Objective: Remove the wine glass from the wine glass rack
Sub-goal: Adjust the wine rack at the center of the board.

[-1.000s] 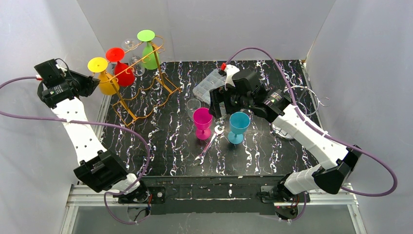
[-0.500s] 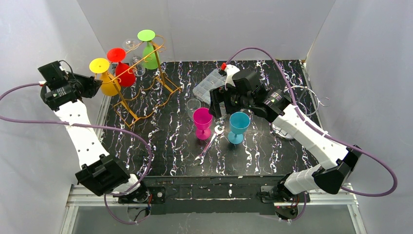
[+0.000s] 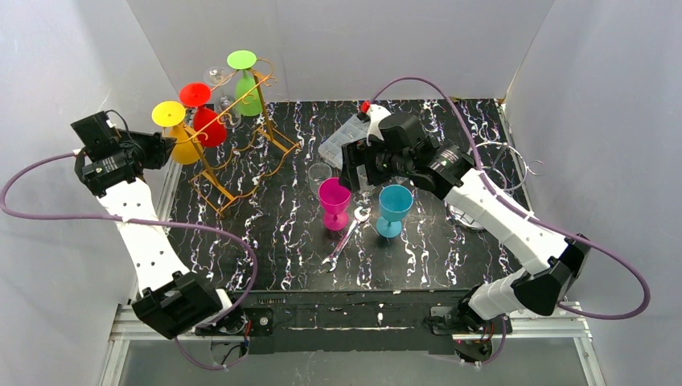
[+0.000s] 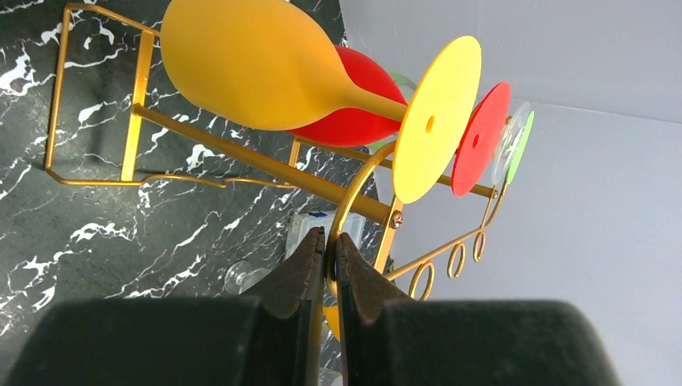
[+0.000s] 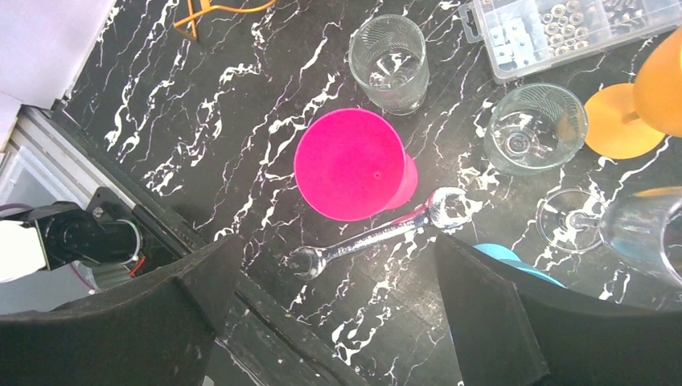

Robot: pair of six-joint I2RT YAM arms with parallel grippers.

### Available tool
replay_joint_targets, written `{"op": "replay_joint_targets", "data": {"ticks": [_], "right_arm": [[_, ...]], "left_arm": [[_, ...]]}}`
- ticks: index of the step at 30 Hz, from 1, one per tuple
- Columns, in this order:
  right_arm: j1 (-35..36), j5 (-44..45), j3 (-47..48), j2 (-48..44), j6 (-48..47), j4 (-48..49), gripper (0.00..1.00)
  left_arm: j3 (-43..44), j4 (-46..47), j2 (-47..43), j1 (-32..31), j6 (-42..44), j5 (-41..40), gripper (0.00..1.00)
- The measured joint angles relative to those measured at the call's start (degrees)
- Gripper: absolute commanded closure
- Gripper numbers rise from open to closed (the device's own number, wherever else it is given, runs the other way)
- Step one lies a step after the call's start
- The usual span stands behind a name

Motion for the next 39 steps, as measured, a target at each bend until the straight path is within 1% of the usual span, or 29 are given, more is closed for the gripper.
{"op": "replay_joint_targets", "data": {"ticks": [9, 14, 23, 29, 39], "right_arm": [[0.0, -1.4, 6.3, 6.1, 2.6, 1.2, 0.03], [0.0, -1.8, 11.0, 9.9, 4.9, 4.2, 0.05], [0.6, -2.9, 12.4, 15.2, 10.4, 11.4, 0.08], [3.0, -2.5, 17.3, 20.0, 11.8, 13.3, 0.09], [8.3, -0.3, 22.9, 24.9, 11.9, 15.0, 0.11]], "left_arm": [[-2.9, -0.6, -3.7, -1.0, -3.0, -0.1, 1.00], [-3.9, -0.9, -5.1, -2.5, -4.5, -0.7, 1.00], [-5.6, -2.1, -8.0, -6.0, -8.3, -3.1, 1.00], [-6.6, -3.4, -10.1, -7.8, -11.4, -4.5, 1.00], [-6.6, -5.2, -10.7, -8.2, -15.8, -5.3, 1.00]]}}
